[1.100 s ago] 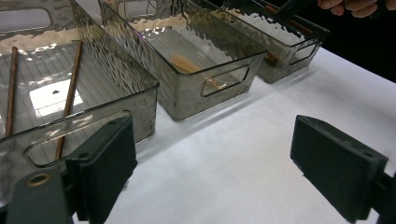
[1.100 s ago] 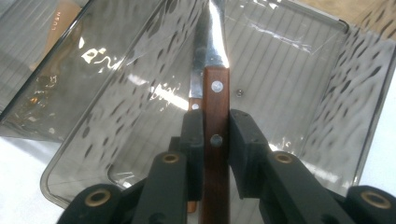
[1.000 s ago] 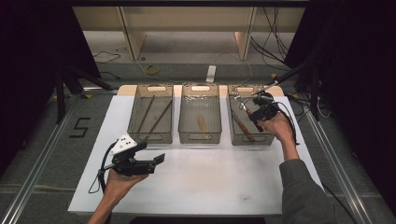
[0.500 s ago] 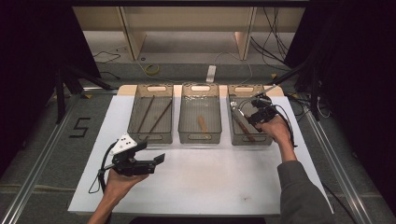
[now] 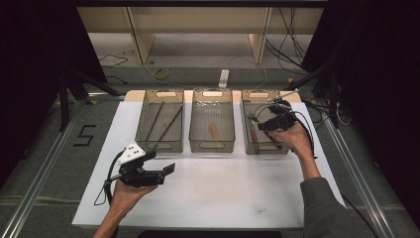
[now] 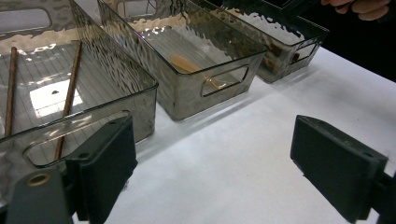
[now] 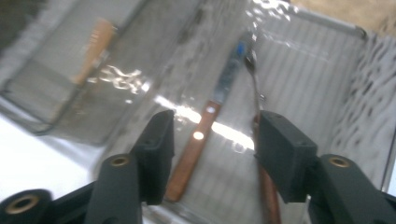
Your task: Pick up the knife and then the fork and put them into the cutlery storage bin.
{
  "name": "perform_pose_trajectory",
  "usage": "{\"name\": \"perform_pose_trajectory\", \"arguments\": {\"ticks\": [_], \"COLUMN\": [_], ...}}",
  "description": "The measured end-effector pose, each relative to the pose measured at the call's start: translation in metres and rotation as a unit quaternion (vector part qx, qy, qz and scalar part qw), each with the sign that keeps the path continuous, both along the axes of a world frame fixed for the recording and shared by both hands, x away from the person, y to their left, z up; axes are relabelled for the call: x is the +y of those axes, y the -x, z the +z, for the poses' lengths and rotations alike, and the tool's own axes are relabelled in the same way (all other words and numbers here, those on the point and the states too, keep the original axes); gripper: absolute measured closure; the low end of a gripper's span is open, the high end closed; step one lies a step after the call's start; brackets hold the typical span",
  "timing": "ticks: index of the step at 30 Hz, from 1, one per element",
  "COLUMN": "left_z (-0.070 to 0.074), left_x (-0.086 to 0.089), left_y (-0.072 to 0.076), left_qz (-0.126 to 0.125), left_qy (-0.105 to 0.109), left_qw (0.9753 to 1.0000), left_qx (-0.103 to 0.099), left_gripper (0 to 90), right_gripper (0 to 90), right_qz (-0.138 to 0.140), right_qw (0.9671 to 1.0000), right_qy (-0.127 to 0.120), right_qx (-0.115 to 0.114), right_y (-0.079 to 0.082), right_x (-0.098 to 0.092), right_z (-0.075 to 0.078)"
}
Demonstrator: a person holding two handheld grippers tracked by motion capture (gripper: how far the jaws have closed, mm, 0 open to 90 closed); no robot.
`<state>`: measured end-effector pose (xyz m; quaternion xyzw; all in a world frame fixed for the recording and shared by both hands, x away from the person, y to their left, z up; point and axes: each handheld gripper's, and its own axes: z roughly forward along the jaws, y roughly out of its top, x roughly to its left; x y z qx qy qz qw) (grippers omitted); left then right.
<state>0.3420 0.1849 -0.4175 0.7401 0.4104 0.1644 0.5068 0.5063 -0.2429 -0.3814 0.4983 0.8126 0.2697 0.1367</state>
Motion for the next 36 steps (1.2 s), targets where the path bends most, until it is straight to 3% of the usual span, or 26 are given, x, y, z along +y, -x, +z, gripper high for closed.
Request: {"name": "perform_pose_trajectory", "arguments": {"ticks": [5,9,17,24,26,36], "left_z": [0.000,0.000,0.000,0.000,0.000,0.001], "left_x": [0.000,0.000,0.000,-0.001,-0.001,-0.001], "left_y": [0.000,0.000,0.000,0.000,0.000,0.001], "left_qz": [0.000,0.000,-0.003,-0.002,-0.003,-0.005], "left_qy": [-0.001,0.001,0.000,0.002,0.000,0.001], "left_qw": [1.0000,1.0000,1.0000,1.0000,1.0000,1.0000], "left_qx": [0.000,0.000,0.001,0.001,0.001,0.001], "left_gripper": [13.6,13.6,13.6,13.6,13.6,13.6], "right_gripper": [41.0,38.8,36.0,33.8,33.6,29.6], "right_qz": [0.016,0.028,0.058,0.094,0.100,0.103], "right_qw": [0.9994,0.9985,0.9943,0.9879,0.9871,0.9821], "right_qy": [-0.005,-0.014,-0.041,-0.087,-0.089,-0.124], "right_qx": [-0.031,-0.044,-0.079,-0.088,-0.087,-0.098], "right_y": [0.019,0.033,0.065,0.090,0.095,0.114], "right_x": [0.007,0.012,0.025,0.035,0.037,0.037], "right_z": [0.009,0.012,0.006,0.000,-0.002,-0.011]}}
